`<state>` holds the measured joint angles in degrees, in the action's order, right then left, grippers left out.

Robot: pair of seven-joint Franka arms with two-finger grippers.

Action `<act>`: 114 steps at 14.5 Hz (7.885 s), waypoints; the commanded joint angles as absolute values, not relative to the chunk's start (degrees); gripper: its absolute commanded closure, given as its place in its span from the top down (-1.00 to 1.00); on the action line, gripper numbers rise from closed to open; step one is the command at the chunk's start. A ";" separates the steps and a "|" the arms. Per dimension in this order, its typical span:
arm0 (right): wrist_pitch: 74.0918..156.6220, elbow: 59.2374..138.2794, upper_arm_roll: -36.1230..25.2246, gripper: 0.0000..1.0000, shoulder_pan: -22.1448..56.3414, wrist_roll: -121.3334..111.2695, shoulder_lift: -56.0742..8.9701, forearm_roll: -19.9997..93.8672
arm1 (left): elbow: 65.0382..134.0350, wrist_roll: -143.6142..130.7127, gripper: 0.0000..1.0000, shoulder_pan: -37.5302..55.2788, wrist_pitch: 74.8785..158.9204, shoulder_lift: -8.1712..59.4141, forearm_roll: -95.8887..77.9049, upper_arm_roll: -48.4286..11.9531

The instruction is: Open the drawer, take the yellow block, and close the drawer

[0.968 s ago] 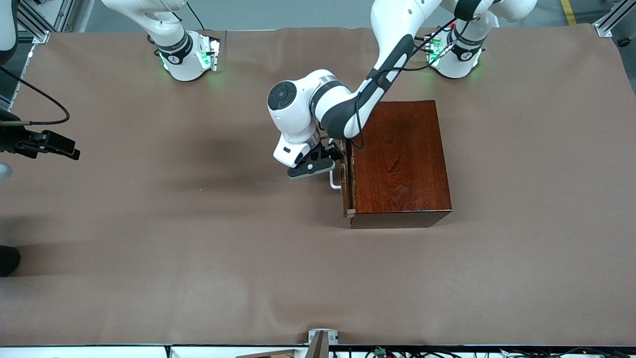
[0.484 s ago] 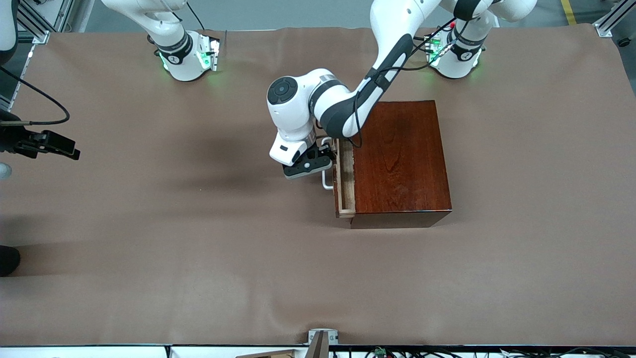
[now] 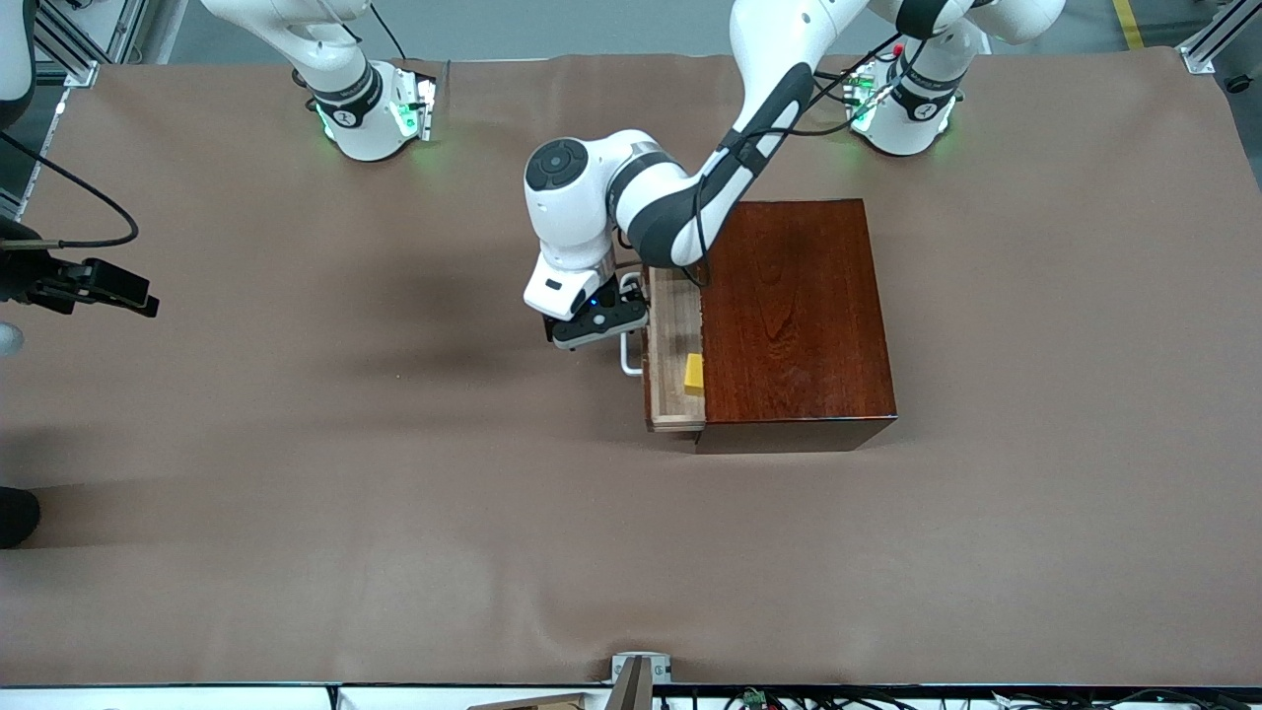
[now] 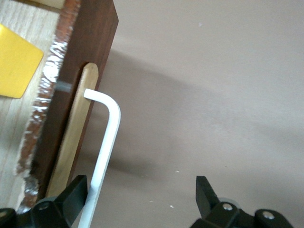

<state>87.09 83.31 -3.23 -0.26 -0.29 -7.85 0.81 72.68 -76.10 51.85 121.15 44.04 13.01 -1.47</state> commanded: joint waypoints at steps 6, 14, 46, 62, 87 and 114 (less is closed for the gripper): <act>86.84 83.85 -2.99 1.00 -0.26 0.18 -7.03 -0.26 | 71.10 -79.36 1.00 52.12 125.51 44.56 12.57 -1.67; 86.84 83.76 -2.99 1.00 -0.26 0.18 -7.03 -0.26 | 71.19 -78.66 1.00 52.03 128.32 45.09 12.13 -2.54; 88.15 83.32 -2.20 1.00 16.59 51.78 -8.87 8.60 | 73.39 -61.19 1.00 20.32 109.17 29.01 8.70 -2.90; 127.07 81.12 -2.29 1.00 43.50 115.82 -30.66 9.84 | 87.10 -27.44 1.00 3.87 105.39 13.72 3.87 -3.43; 136.32 74.36 -2.11 -0.76 46.05 124.28 -43.68 10.46 | 86.75 -8.96 1.00 -1.14 96.42 9.75 1.23 -3.25; 110.08 96.74 -1.67 -0.80 5.63 15.14 -20.21 5.89 | 86.13 -31.34 1.00 0.44 91.49 7.11 -3.69 -15.37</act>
